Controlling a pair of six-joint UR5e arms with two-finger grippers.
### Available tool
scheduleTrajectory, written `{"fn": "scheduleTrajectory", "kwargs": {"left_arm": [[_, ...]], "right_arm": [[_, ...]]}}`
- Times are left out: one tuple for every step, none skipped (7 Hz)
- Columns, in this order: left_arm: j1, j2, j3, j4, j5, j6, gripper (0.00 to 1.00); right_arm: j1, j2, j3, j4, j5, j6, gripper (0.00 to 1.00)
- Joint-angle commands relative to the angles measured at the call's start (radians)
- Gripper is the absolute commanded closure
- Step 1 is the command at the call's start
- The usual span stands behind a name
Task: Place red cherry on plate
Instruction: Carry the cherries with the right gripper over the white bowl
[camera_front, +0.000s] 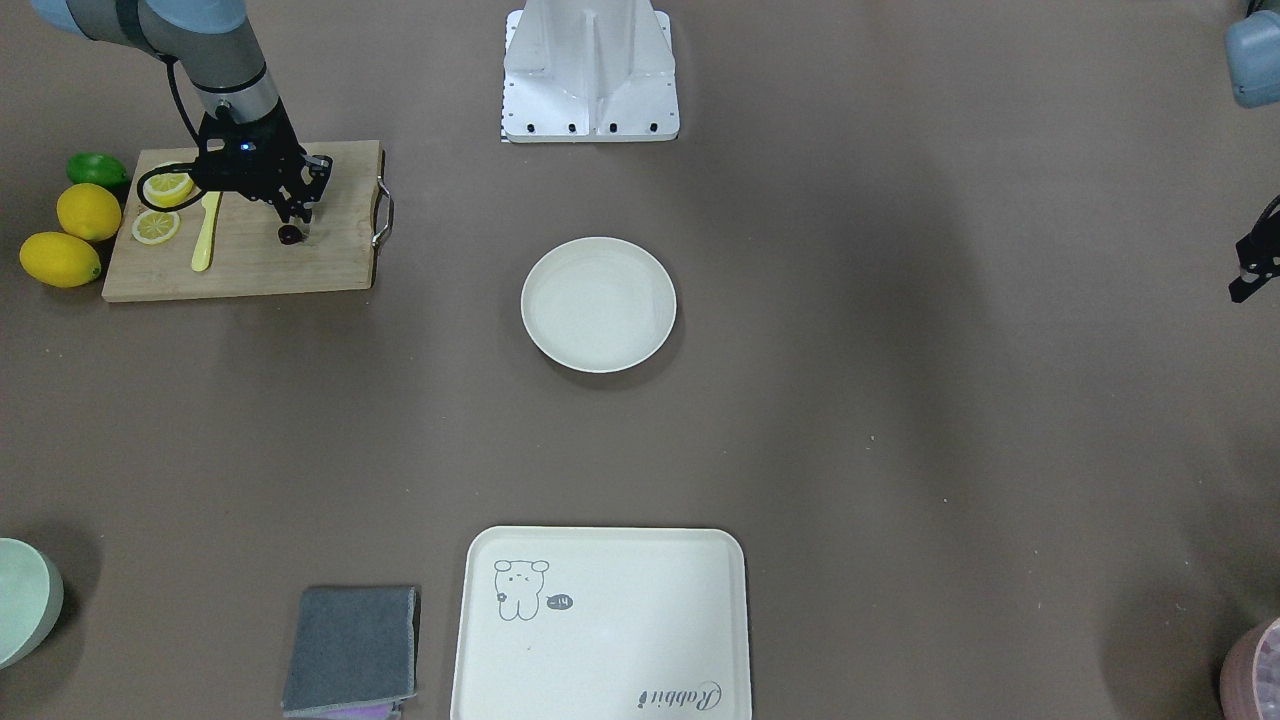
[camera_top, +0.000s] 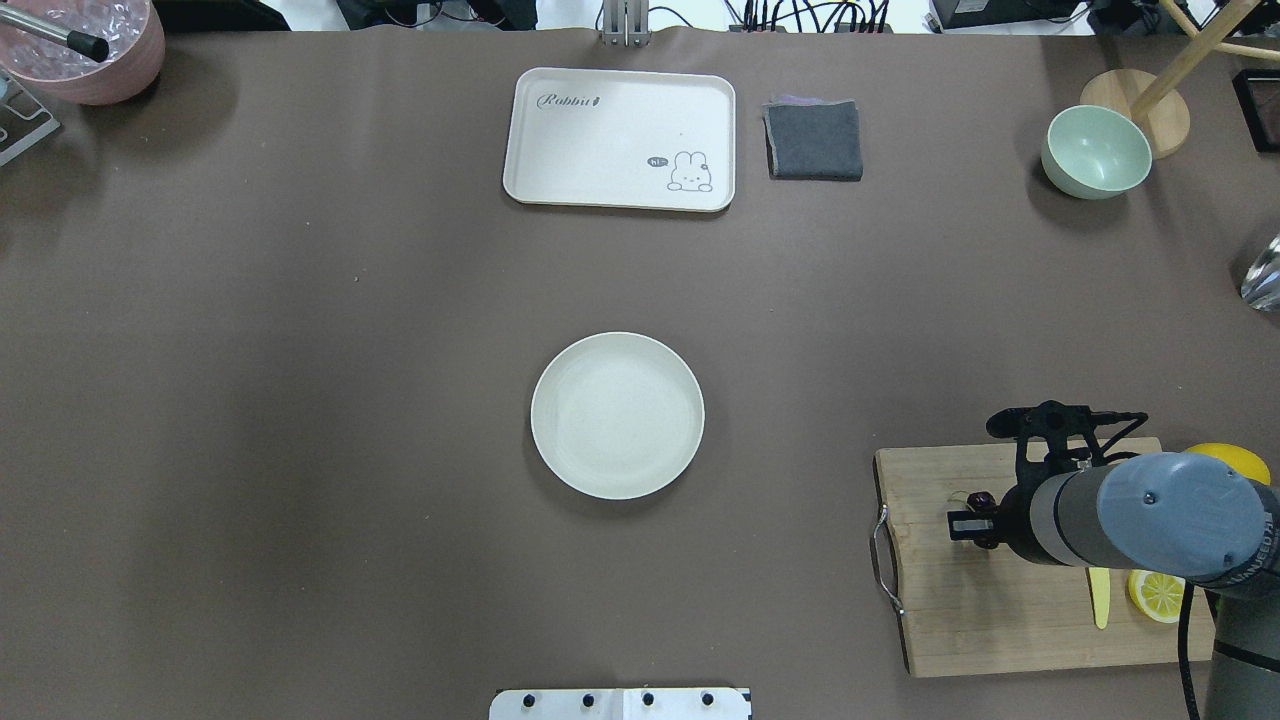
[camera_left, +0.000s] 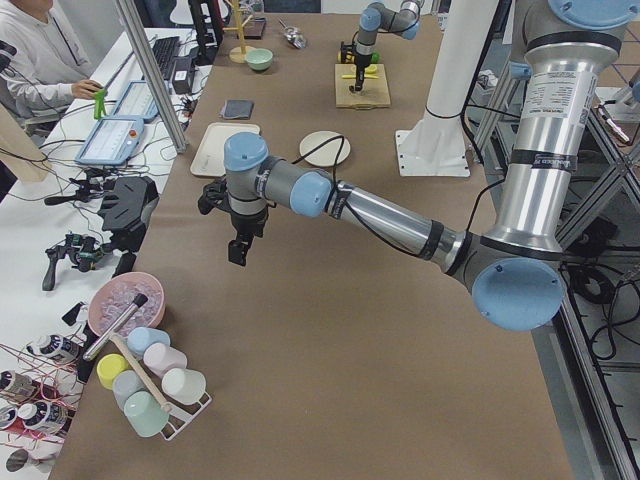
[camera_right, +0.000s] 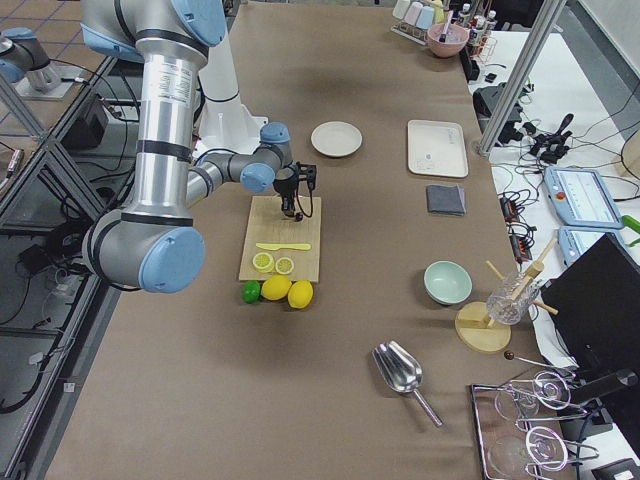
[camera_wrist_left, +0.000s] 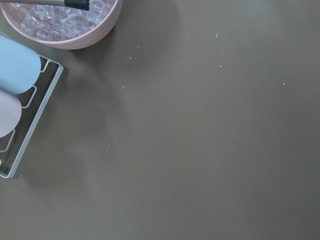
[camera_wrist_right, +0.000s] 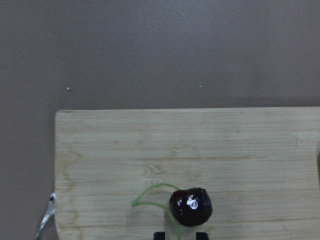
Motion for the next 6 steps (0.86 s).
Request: {"fn": "scheduleTrajectory", "kwargs": {"left_arm": [[0.001,0.012,-0.001,-0.001,0.000,0.002,0.02],[0.001,0.012,-0.001,-0.001,0.000,0.002,0.02],[0.001,0.012,0.002,-0.001,0.000,0.002,0.02],[0.001,0.012,0.006,-0.003,0.000,0.005,0.02],[0.001,0.019,0.017,-0.029,0.000,0.006,0.02],[0.006,0.050,0.028,-0.090,0.000,0.006,0.02]], "right_arm": [[0.007,0.076,0.008,-0.047,0.001,0.005,1.00],[0.007,0.211,-0.002,-0.193,0.007,0.014,1.00],[0.003,0.342,-0.011,-0.340,0.006,0.020,1.00],[-0.001,0.431,-0.048,-0.375,0.006,0.055,1.00],[-0.002,0.545,-0.139,-0.380,0.006,0.098,1.00],[0.004,0.655,-0.219,-0.400,0.006,0.133,1.00]]}}
